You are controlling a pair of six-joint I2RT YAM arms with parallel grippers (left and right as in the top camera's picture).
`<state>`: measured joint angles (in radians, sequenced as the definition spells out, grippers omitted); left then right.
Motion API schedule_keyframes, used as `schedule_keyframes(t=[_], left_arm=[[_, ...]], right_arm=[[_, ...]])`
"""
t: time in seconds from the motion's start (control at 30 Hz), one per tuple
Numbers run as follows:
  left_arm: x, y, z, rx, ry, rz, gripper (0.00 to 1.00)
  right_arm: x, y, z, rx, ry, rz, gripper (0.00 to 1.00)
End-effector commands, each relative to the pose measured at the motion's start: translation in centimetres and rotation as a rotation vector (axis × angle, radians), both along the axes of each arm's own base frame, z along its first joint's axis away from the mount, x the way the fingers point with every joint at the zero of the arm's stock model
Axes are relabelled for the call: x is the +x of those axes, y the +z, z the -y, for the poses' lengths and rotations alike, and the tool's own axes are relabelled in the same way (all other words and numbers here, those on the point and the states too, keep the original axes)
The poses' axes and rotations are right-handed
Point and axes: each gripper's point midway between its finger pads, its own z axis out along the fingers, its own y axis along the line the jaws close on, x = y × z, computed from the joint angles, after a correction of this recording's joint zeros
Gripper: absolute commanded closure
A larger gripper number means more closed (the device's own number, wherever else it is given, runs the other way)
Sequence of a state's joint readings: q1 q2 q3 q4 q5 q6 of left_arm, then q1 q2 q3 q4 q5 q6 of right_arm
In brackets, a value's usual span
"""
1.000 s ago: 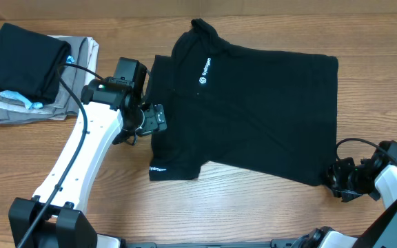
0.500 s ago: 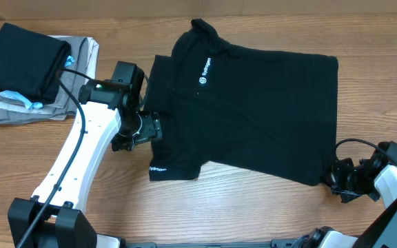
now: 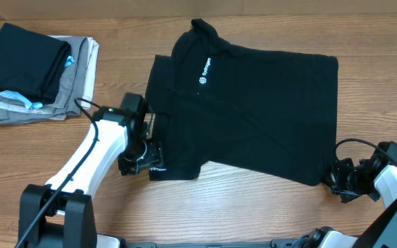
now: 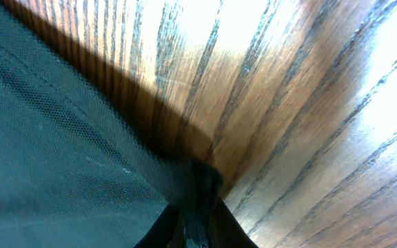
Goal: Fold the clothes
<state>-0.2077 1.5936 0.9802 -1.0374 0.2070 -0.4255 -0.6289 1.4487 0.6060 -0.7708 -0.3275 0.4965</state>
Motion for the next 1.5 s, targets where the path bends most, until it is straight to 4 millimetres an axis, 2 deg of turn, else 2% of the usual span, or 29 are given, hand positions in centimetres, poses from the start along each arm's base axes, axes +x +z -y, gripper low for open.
schedule_keyframes(t=[0.0,0.27,0.53,0.77,0.97,1.17,1.23,1.27,1.3,1.33,1.47], left_arm=[[-0.4,-0.8,0.8,-0.053,-0.017,0.009,0.32],[-1.0,-2.0,0.0,-0.011,-0.02,0.008,0.28],[-1.8,-3.6,0.6,-0.012,-0.031,0.02,0.27],[-0.4,-4.6,0.7,-0.01,-0.036,0.099,0.34],[0.7,-4.6,0.6,0.001,-0.042,0.145,0.3],[-0.1,-4.9,0.5,0.007,-0.044,0.12,0.48],[-0.6,-5.2,0.5,0.009,-0.051,0.11,0.58],[-0.8,-5.3,0.6,0.01,-0.055,0.105,0.67],[-1.0,-5.3,0.5,0.012,-0.055,0.098,0.79],[-1.2,-5.3,0.4,0.015,-0.055,0.09,0.96],[-1.9,-4.9,0.1,0.032,-0.056,0.048,0.96]], right_arm=[[-1.8,-1.5,-0.5,0.004,0.008,-0.075,0.87],[-1.8,-1.5,-0.5,0.004,0.009,-0.076,0.88],[-1.9,-1.5,-0.5,0.005,0.009,-0.079,0.88],[-1.8,-1.5,-0.5,0.002,0.01,-0.074,0.88],[-1.8,-1.5,-0.4,-0.006,0.031,-0.07,0.88],[-1.9,-1.5,-0.4,-0.005,0.034,-0.076,0.88],[-2.0,-1.6,-0.4,-0.005,0.034,-0.077,0.91],[-2.0,-1.5,-0.5,-0.005,0.034,-0.077,0.96],[-2.0,-1.5,-0.5,-0.004,0.034,-0.078,0.96],[-2.0,-1.5,-0.5,-0.002,0.034,-0.08,0.96],[-2.2,-1.0,0.0,-0.018,0.035,-0.106,0.96]])
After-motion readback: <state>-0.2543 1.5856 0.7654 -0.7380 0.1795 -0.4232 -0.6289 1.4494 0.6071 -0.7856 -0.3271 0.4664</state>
